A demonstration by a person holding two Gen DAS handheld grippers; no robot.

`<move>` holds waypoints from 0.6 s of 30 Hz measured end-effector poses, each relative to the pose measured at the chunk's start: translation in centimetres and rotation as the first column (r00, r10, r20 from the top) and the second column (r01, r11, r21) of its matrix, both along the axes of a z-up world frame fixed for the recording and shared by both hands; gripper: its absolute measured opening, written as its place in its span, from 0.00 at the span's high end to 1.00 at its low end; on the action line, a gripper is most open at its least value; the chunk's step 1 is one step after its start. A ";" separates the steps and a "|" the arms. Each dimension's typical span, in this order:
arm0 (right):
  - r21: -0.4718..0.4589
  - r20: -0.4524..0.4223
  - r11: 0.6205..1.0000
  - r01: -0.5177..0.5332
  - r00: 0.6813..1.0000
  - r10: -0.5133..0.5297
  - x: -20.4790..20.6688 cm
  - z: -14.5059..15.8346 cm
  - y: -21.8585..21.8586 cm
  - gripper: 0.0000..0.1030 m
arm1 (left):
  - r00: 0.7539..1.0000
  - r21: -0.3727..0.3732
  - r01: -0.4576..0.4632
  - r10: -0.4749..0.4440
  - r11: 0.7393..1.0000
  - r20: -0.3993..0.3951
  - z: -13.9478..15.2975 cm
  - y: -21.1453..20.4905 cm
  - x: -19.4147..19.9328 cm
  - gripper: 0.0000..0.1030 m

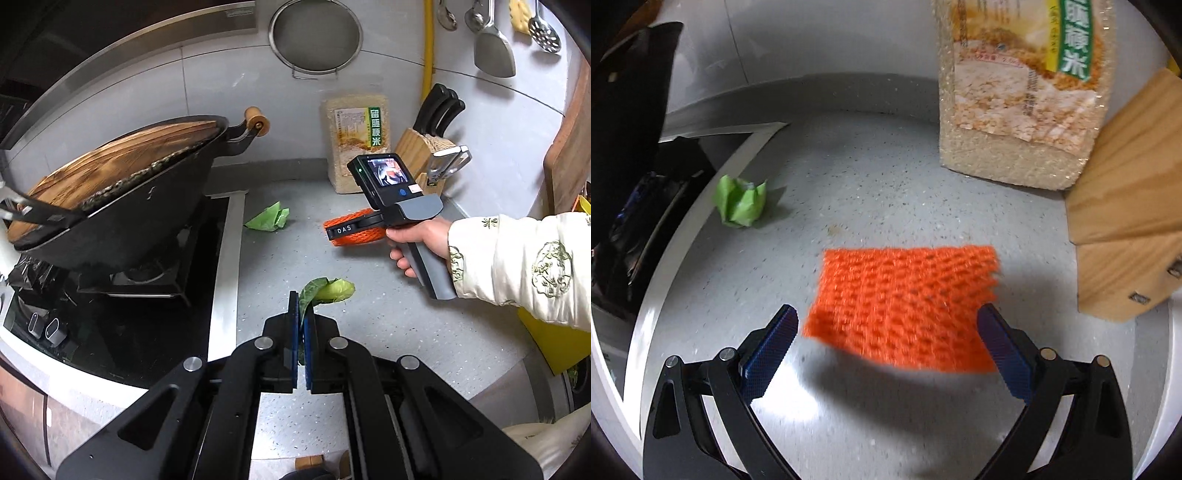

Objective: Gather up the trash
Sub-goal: 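Grasp the orange foam net with the right tool while the left tool holds the leaves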

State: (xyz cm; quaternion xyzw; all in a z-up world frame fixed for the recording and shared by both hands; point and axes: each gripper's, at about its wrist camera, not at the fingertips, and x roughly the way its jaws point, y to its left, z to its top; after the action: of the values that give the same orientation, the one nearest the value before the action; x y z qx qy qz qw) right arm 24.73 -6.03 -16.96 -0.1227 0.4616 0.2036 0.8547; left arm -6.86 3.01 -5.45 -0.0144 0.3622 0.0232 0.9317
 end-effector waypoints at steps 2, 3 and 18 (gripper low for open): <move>-0.002 -0.021 1.000 0.007 1.000 -0.007 0.4 -0.3 0.2 0.08 | 1.000 -0.003 -0.002 0.002 1.000 -0.003 0.0 0.1 0.0 0.96; -0.006 -0.042 1.000 0.015 0.999 -0.015 0.6 -0.7 0.2 0.10 | 1.000 -0.006 -0.002 0.002 1.000 -0.005 0.0 0.2 0.0 0.96; 0.263 0.040 0.960 -0.096 0.995 0.088 -10.4 7.3 -4.9 0.89 | 0.997 -0.035 0.069 -0.068 0.997 0.027 0.5 -0.9 1.4 0.96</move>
State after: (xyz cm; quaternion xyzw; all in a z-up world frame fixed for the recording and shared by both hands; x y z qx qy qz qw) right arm 14.35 -10.97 -9.69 -0.0315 0.4121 0.3012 0.8593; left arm -5.41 2.13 -4.91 -0.0190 0.3506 -0.0153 0.9362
